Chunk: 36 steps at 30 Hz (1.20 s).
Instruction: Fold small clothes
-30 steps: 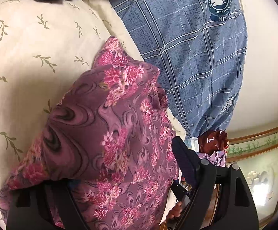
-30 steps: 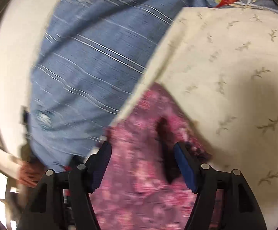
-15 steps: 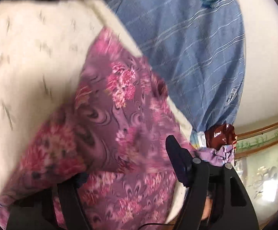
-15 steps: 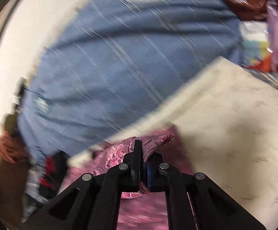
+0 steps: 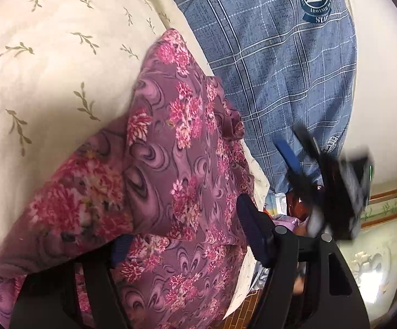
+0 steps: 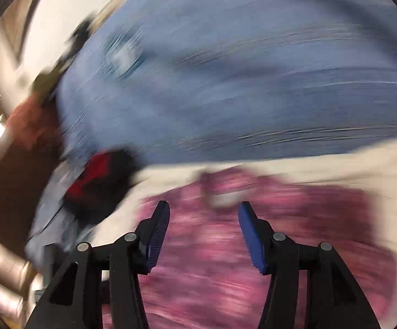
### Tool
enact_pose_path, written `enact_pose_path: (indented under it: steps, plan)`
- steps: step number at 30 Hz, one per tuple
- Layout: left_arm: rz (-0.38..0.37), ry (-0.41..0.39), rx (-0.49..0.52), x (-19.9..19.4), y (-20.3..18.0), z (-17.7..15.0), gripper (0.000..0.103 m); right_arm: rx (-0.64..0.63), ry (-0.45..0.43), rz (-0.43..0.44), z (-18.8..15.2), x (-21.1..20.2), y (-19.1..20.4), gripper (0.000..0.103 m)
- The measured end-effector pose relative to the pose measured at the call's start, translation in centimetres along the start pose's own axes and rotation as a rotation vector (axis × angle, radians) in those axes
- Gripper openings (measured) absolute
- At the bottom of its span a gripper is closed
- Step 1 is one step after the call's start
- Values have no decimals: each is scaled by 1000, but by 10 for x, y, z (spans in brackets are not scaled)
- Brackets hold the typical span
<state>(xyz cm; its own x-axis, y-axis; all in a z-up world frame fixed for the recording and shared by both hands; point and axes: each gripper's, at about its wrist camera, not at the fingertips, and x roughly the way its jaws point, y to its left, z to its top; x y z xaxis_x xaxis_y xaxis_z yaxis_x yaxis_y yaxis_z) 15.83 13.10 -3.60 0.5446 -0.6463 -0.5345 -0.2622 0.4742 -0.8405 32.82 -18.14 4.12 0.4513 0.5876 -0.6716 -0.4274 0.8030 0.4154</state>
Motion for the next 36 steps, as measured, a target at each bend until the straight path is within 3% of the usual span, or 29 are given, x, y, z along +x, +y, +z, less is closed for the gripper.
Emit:
enact_pose_path:
  steps: [1,4,8,11,12,14,15,16,18,19,21,23,26,28,30,32,34,36]
  plan:
    - [-1,-1,2,0,0,1,70,-33,70,34,10,32,14,53]
    - [-1,0,9,-1,1,1,70,-124,200,16,25,107,44,53]
    - [2,3,22,-2,0,1,70,-206,305,-20,26,155,61,54]
    - [2,4,25,-2,0,1,70,-275,400,0,18,175,66,55]
    - [4,1,25,-3,0,0,70,-319,431,16,11,175,71,51]
    - [13,-12,35,-6,0,0,68,-450,457,17,1,170,84,22]
    - [19,-18,42,-6,-1,1,60,-540,461,-9,-6,166,93,4]
    - [33,-32,55,-7,-4,2,40,-597,452,-32,-10,166,100,4]
    - [72,-70,89,-14,-8,4,15,-671,401,-77,-11,159,116,4]
    - [112,-112,101,-20,-9,5,14,-677,355,-69,-5,152,125,4]
    - [178,-175,98,-28,-6,7,14,-634,235,-24,14,139,138,4]
    - [259,-186,76,-28,1,12,14,-567,213,10,22,145,139,4]
    - [273,-151,20,-22,15,15,14,-554,261,-37,7,182,135,4]
    - [277,-158,26,-24,12,14,14,-521,305,-94,-9,205,125,8]
    - [296,-179,52,-28,5,11,16,-474,292,-132,-19,207,114,9]
    - [296,-194,77,-29,-2,9,30,-400,234,-99,-18,186,107,13]
    - [291,-200,95,-28,-8,5,48,-276,135,-60,-14,136,84,23]
    - [275,-188,118,-26,-14,3,50,-158,45,-24,-16,87,55,34]
